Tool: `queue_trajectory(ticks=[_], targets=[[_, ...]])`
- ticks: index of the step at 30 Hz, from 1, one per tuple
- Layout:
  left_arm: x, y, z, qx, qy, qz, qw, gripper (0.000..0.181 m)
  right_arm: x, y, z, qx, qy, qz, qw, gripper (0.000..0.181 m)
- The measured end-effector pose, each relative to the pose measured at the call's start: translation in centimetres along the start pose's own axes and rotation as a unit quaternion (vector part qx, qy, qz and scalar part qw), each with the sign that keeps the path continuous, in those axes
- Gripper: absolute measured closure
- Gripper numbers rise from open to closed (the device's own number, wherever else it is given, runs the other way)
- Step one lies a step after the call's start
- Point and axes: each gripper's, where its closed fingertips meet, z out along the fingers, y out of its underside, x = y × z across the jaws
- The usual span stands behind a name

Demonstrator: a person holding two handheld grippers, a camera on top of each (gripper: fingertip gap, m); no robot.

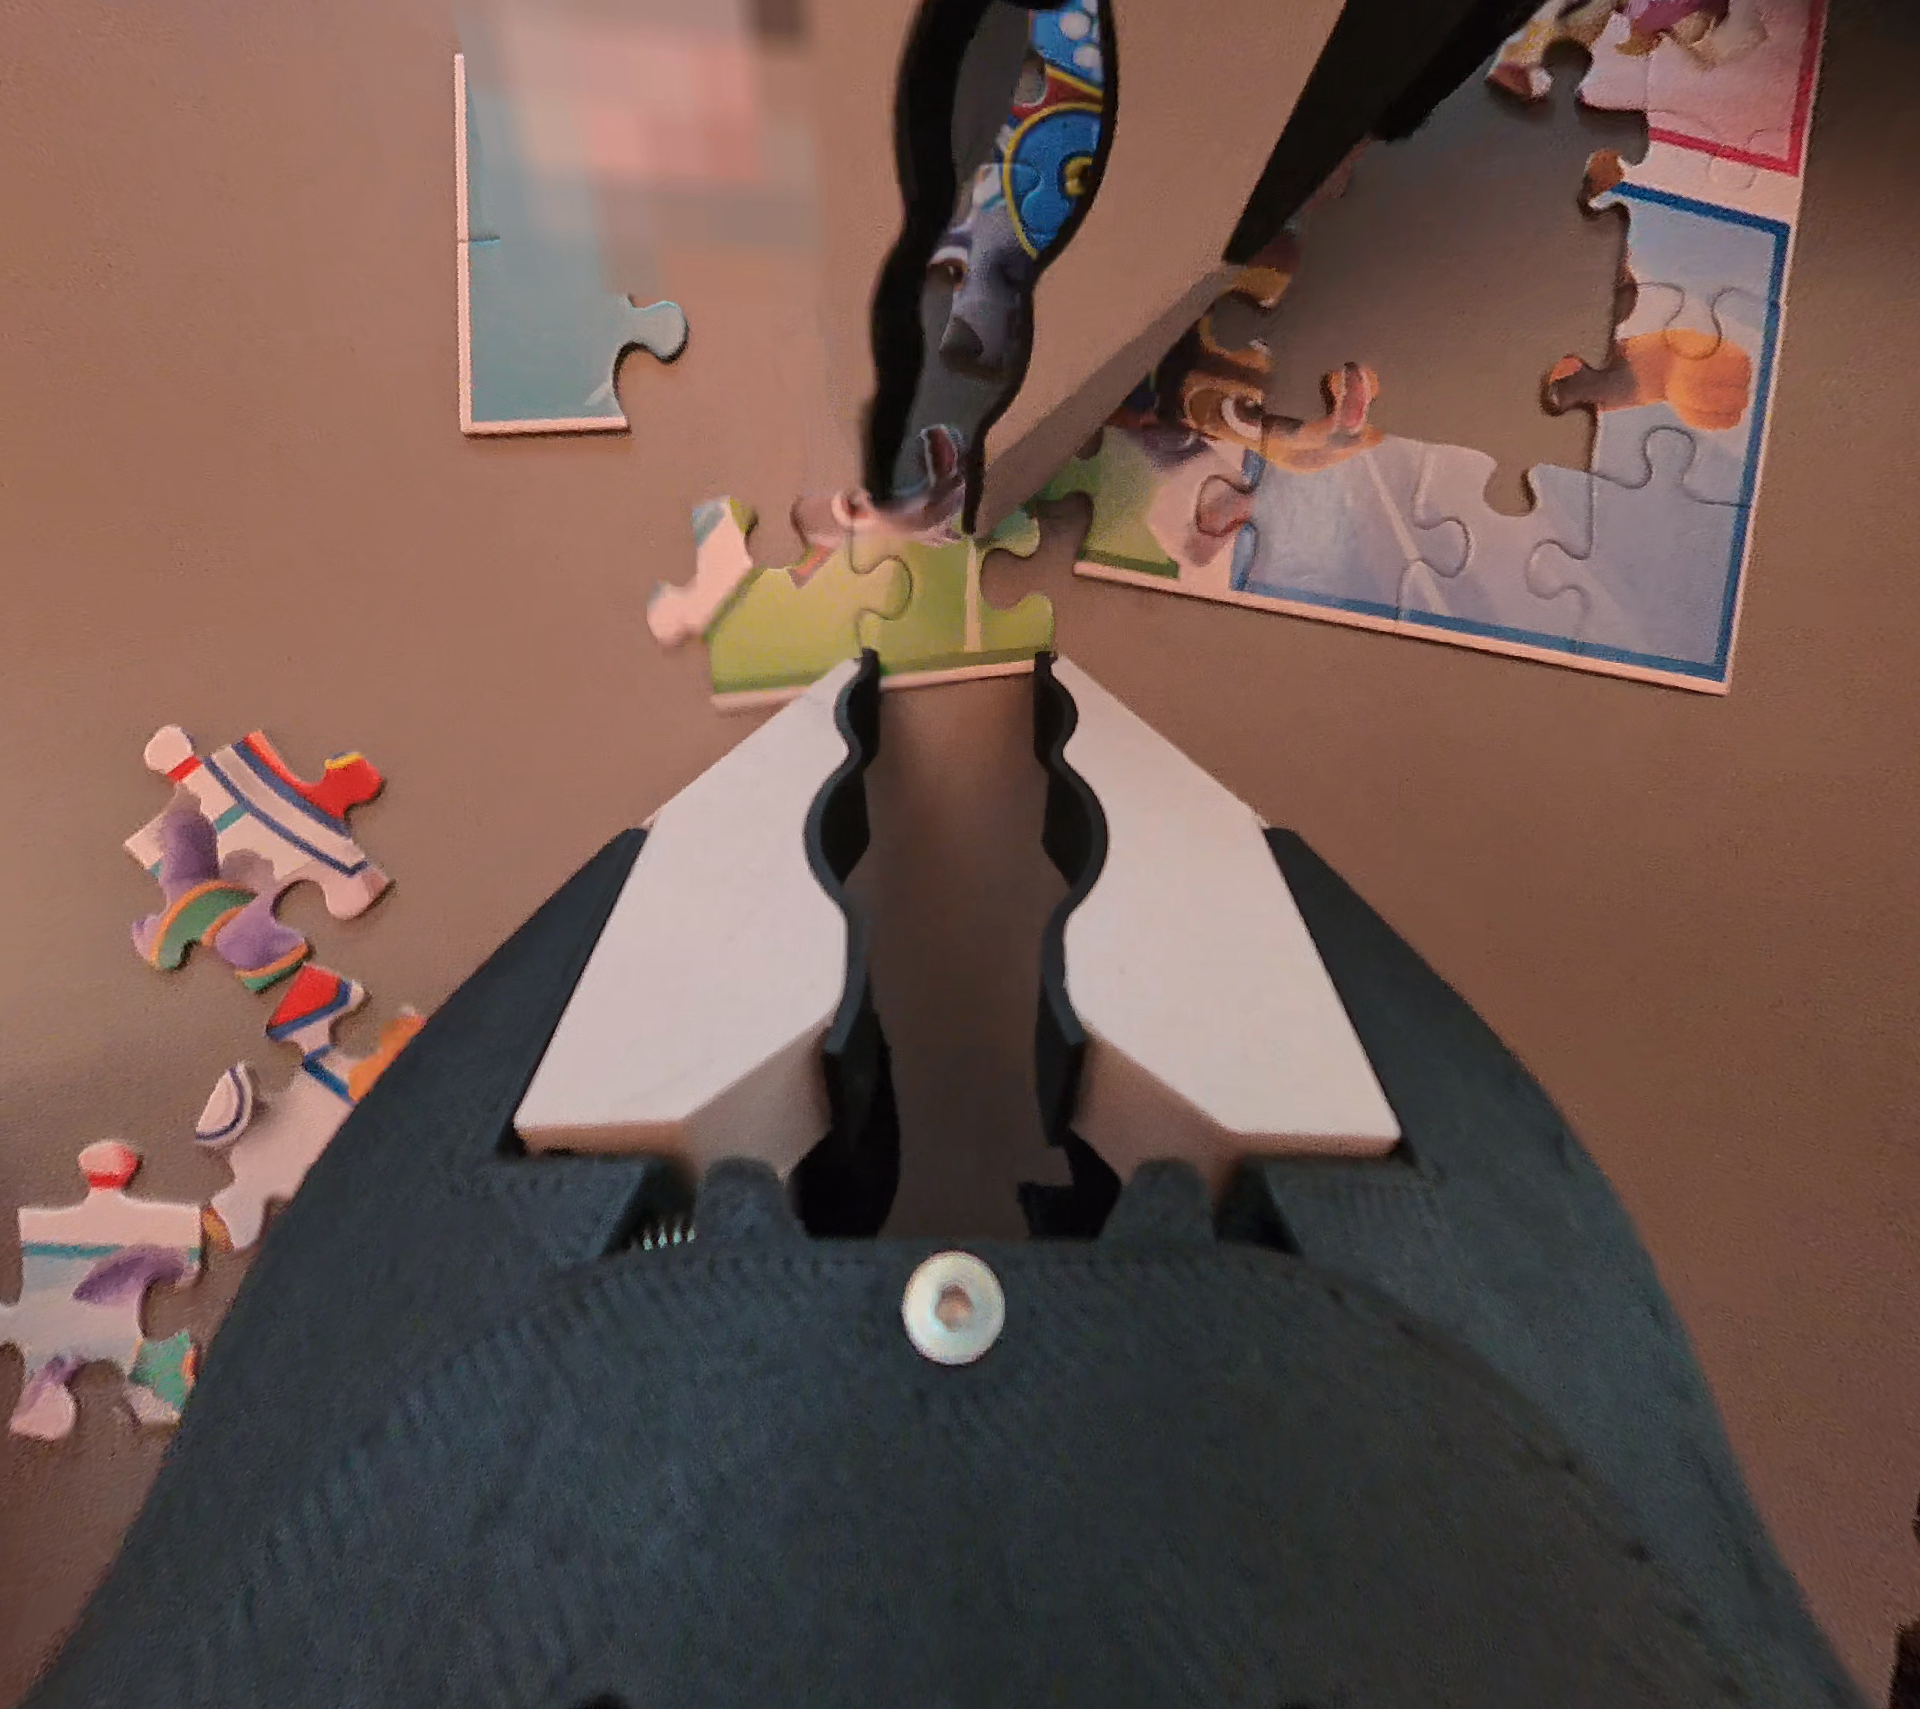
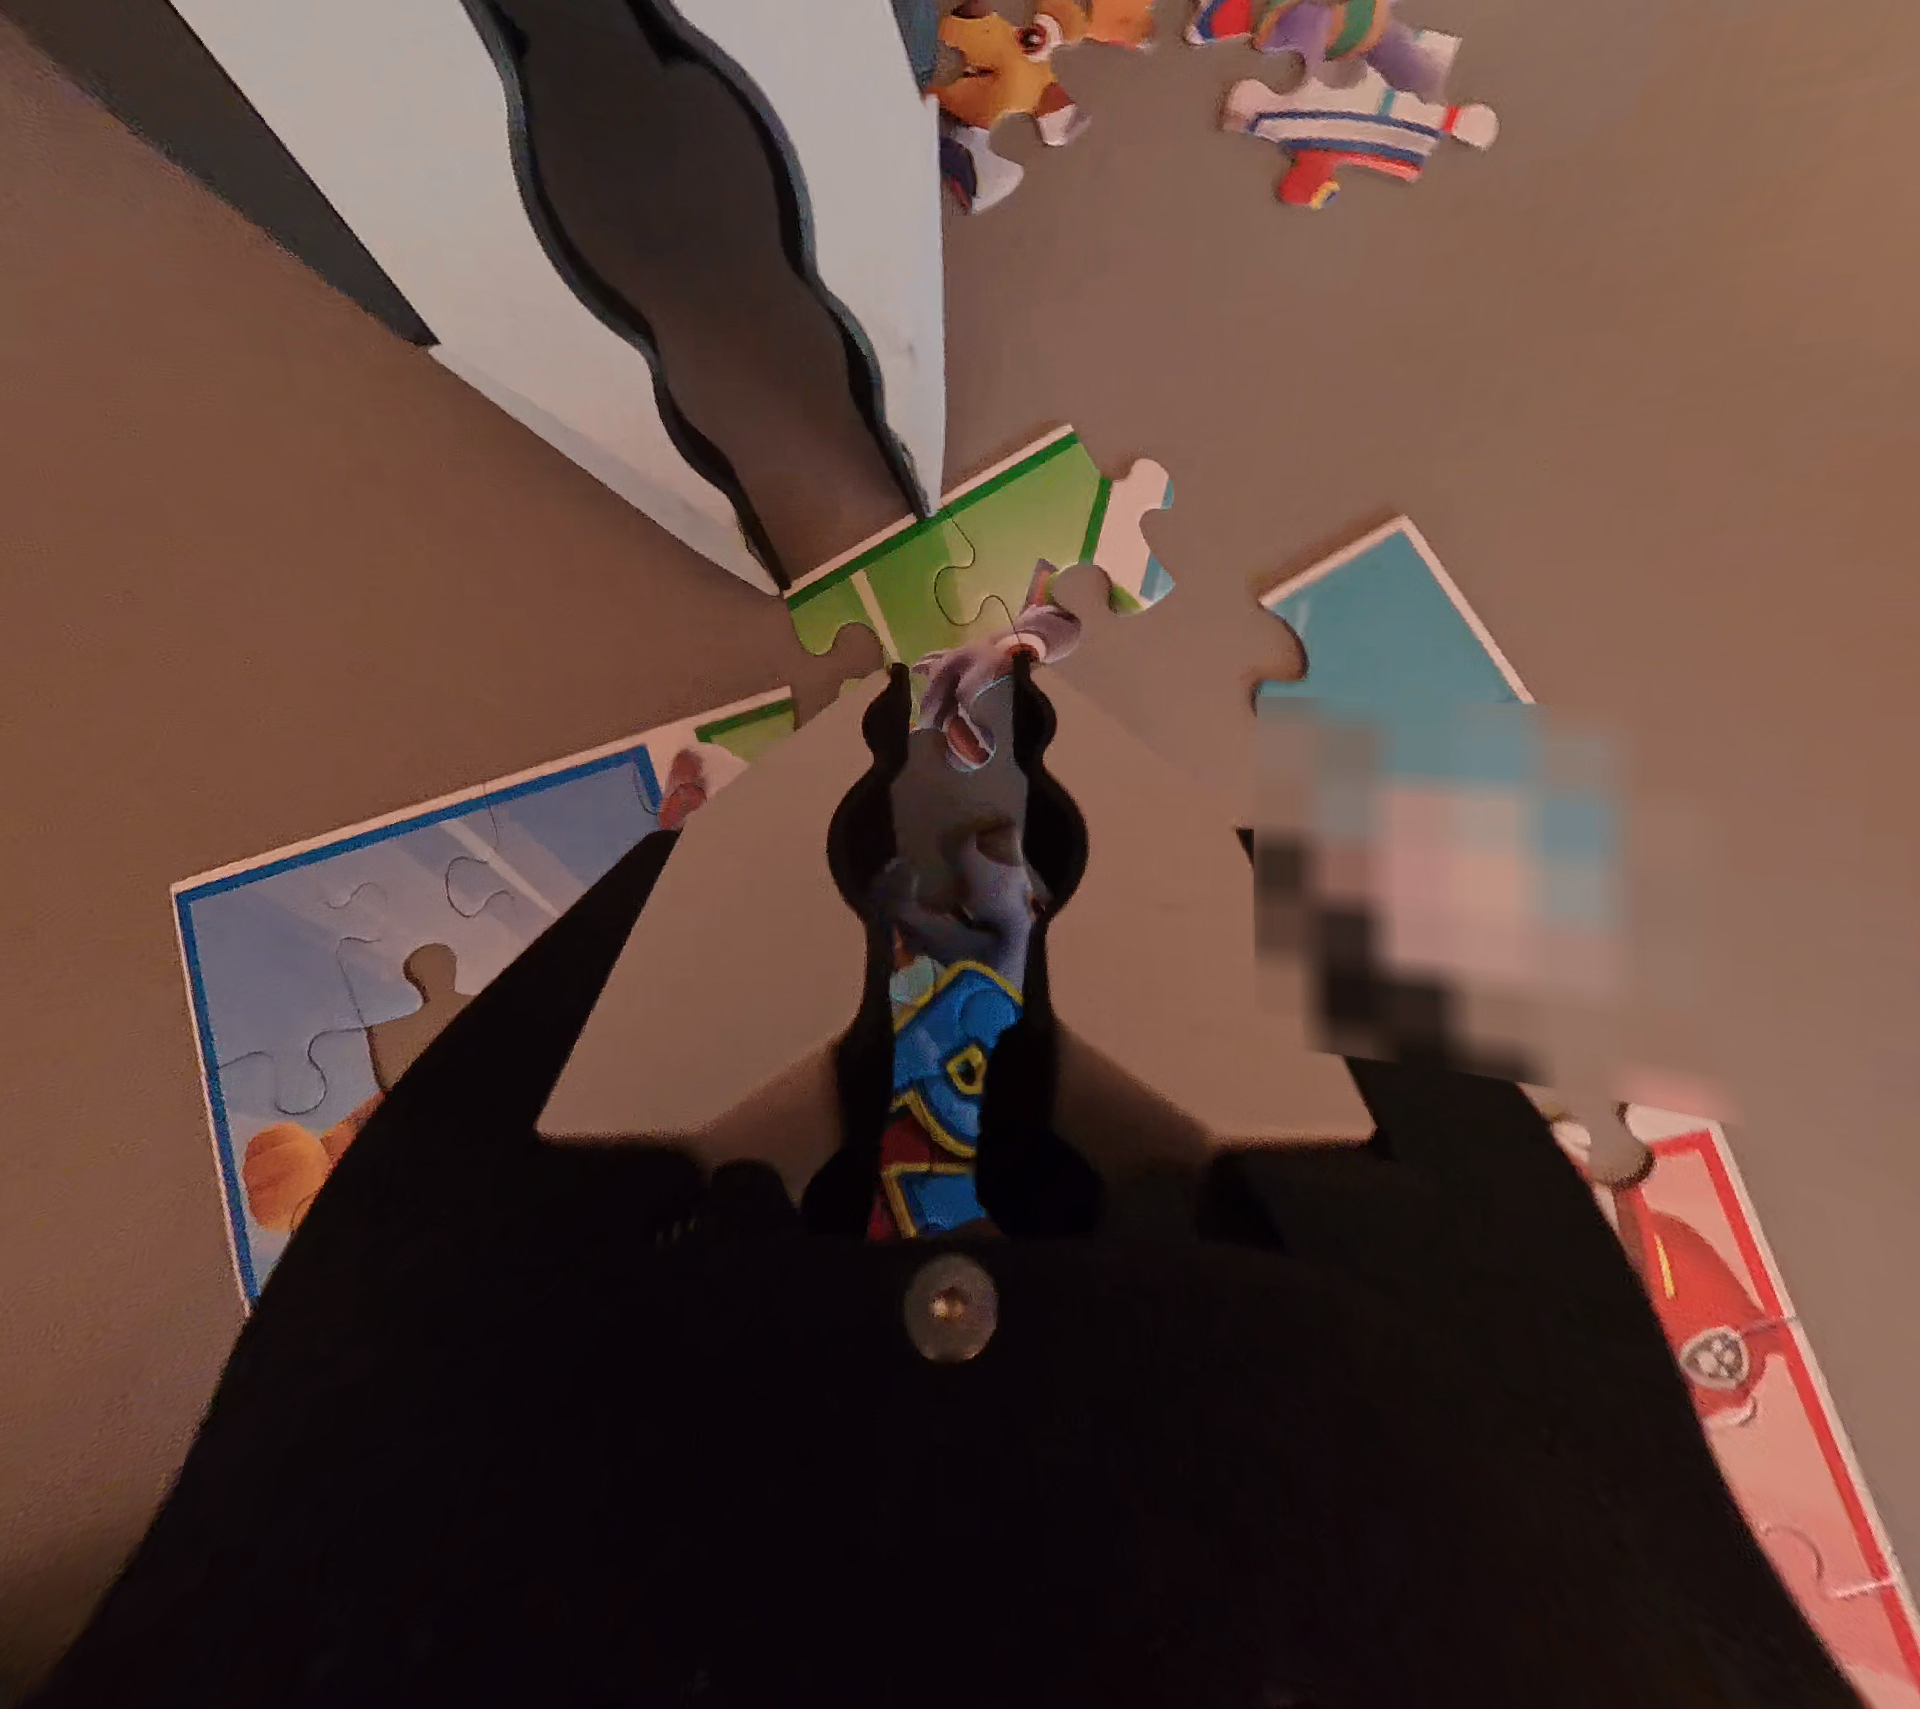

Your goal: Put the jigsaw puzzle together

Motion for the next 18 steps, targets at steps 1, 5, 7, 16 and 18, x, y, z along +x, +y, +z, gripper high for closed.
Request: queue_trajectory(ticks=[1,5,7,16,18], targets=[[0.1,0.2,-0.3,0.003,-0.001,-0.003,1.000,0.152,-0.5,-0.2,0.2,-0.002,-0.009,-0.008,1.000,0.168],[0.6,1.3,-1.7,0.012,-0.020,0.010,1.000,0.145,-2.5,-1.3,1.3,-0.005,-0.037,-0.031,0.999,0.173],[1.2,2.6,-2.1,-0.007,-0.027,0.013,1.000,0.143,-3.5,-1.6,1.6,-0.011,-0.045,-0.038,0.998,0.175],[7.1,5.5,-3.7,0.008,0.006,0.031,0.999,0.148,-10.8,-1.4,2.1,-0.016,-0.039,-0.065,0.997,0.174],[8.4,5.8,-3.9,0.012,0.012,0.043,0.999,0.149,-12.3,-1.1,1.9,-0.012,-0.012,-0.070,0.997,0.157]])
